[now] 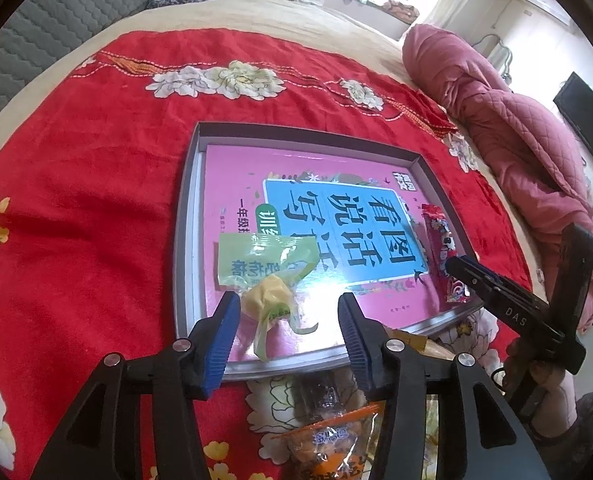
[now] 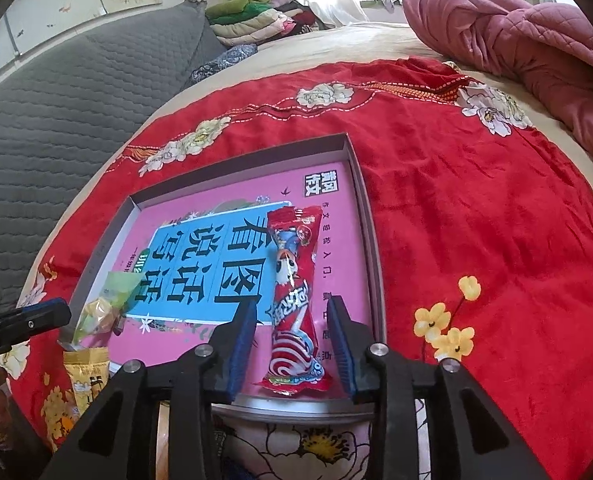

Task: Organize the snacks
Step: 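Lower the red candy stick into the tray and open the right tool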

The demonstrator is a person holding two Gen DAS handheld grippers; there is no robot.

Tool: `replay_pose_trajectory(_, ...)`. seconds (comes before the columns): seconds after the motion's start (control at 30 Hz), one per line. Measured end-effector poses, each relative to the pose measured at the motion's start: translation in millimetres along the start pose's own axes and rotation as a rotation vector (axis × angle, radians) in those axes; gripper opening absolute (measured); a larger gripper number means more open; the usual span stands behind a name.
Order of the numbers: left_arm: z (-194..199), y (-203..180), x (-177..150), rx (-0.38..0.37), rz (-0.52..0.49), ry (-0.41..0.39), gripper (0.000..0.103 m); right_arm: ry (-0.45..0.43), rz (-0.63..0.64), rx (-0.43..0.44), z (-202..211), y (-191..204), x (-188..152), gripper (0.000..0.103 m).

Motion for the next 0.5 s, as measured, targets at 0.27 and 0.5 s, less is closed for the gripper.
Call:
replay_pose_trajectory(0.27, 7.8, -7.1, -2.6, 0.009, -0.021, -0.003, 0.058, -0.029, -0.008, 0.023, 8.0, 1.8, 5.8, 0.045)
replay_pose_trajectory(0.5, 13.8, -9.2, -3.5, 0.019, -0.028, -0.01, 0.063, -0.056, 0.001, 0.04, 16.8, 5.7, 9.9, 0.046)
Point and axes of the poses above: each gripper's, at about its wrist camera, not at the fingertips, and z roughly against the way its jaws point, y to its left, x to its top, the point moved 7 cm from there along -z, roughly the way its jaws point, and after that the axes turned 4 degrees about -x, right-handed, at the moved point
